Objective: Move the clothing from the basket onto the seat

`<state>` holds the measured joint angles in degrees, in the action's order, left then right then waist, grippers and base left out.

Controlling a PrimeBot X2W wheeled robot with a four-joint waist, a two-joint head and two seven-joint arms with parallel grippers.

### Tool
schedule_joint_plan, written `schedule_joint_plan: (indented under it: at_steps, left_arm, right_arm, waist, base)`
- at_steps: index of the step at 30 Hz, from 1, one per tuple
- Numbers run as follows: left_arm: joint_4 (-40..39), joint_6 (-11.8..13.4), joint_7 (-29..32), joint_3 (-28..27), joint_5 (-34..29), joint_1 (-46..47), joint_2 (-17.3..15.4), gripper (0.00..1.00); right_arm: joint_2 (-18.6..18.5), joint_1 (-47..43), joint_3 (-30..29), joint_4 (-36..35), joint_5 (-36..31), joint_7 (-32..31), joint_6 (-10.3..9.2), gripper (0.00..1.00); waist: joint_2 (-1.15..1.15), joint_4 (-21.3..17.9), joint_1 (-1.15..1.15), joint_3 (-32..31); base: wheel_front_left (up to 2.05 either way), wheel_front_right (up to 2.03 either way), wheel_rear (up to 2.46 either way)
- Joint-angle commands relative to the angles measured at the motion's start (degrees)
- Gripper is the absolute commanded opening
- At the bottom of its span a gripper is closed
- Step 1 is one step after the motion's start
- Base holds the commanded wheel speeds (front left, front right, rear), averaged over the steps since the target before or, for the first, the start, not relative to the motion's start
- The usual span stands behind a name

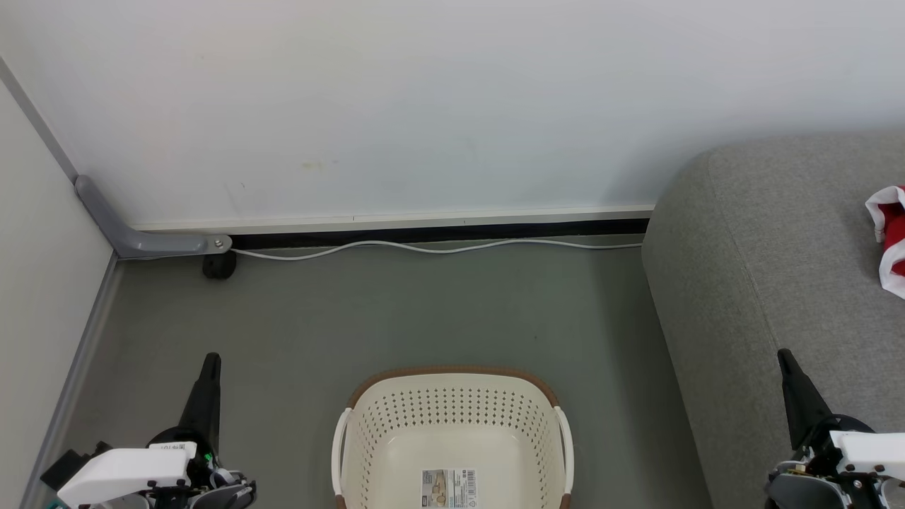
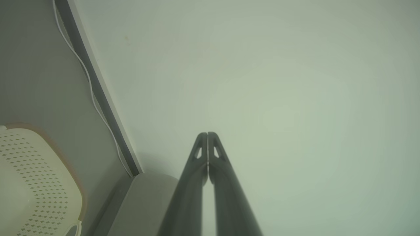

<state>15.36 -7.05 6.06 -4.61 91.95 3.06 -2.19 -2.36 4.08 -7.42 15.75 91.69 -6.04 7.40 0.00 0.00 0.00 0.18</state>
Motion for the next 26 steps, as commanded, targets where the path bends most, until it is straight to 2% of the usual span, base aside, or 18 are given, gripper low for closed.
schedule_joint_plan:
  at_steps: [1, 26]
  left_arm:
    - [-1.32, -0.44, 0.42, -1.91, 0.22, 3.13, -0.69, 0.0]
    - [-1.32, -0.44, 0.42, -1.9, 0.22, 3.13, -0.69, 0.0]
  right_arm:
    - [-0.57, 2.1, 0.91, -1.73, 0.48, -0.45, 0.09, 0.0]
    - [-0.55, 2.11, 0.88, -1.73, 0.46, -0.46, 0.09, 0.0]
  waist:
    - [0.0, 0.0, 0.0, 0.0]
    - [0.0, 0.0, 0.0, 0.0]
  base:
    - [0.0, 0.0, 0.0]
    - [0.0, 0.0, 0.0]
